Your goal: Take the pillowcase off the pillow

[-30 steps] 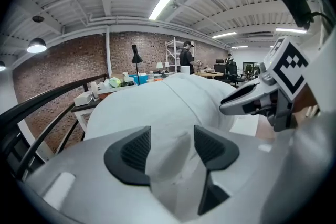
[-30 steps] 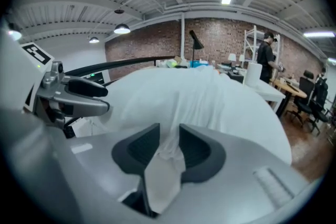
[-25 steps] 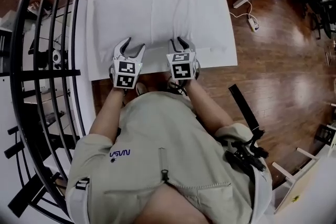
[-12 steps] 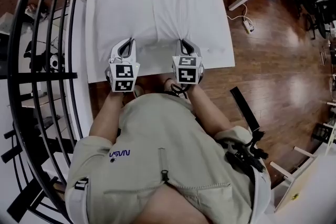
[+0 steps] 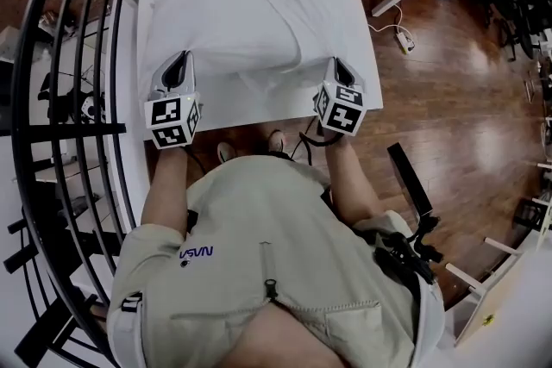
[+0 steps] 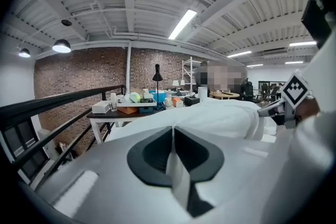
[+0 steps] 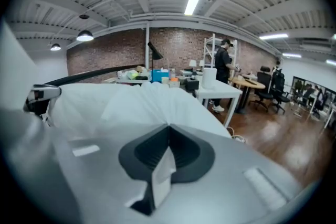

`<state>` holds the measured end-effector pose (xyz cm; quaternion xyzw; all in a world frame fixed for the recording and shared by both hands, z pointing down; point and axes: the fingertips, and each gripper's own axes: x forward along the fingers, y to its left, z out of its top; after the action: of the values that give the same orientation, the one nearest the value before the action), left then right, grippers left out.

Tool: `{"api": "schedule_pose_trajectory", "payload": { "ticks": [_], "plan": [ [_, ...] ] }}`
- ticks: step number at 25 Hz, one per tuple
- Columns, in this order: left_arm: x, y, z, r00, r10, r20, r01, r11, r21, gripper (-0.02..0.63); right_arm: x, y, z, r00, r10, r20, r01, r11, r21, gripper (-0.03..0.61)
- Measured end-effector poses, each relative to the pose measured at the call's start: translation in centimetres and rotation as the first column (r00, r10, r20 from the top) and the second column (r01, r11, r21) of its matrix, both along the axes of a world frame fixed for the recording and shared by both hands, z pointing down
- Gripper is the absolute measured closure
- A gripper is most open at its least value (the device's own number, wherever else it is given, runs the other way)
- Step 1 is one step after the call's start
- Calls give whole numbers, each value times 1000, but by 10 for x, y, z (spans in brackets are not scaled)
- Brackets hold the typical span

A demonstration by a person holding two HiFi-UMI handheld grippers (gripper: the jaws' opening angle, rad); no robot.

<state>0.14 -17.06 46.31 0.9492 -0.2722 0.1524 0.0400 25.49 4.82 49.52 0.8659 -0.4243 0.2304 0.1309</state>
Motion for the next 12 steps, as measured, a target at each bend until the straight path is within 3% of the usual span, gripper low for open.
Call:
{"api": "schedule_pose_trajectory", "payload": {
  "ticks": [3,7,12],
  "plan": [
    [-10,7,25,1000,-8,23,10,998,-54,597,8,13,20,996,47,78,-47,999,-6,571],
    [-23,31,81,997,-8,77,22,985,-171,597,-9,26,67,987,53,151,-35,993,-115,571],
    [-17,49,87,995,29,99,-17,992,-127,576,-21,34,75,990,-9,141,30,988,-150,550]
  ]
}}
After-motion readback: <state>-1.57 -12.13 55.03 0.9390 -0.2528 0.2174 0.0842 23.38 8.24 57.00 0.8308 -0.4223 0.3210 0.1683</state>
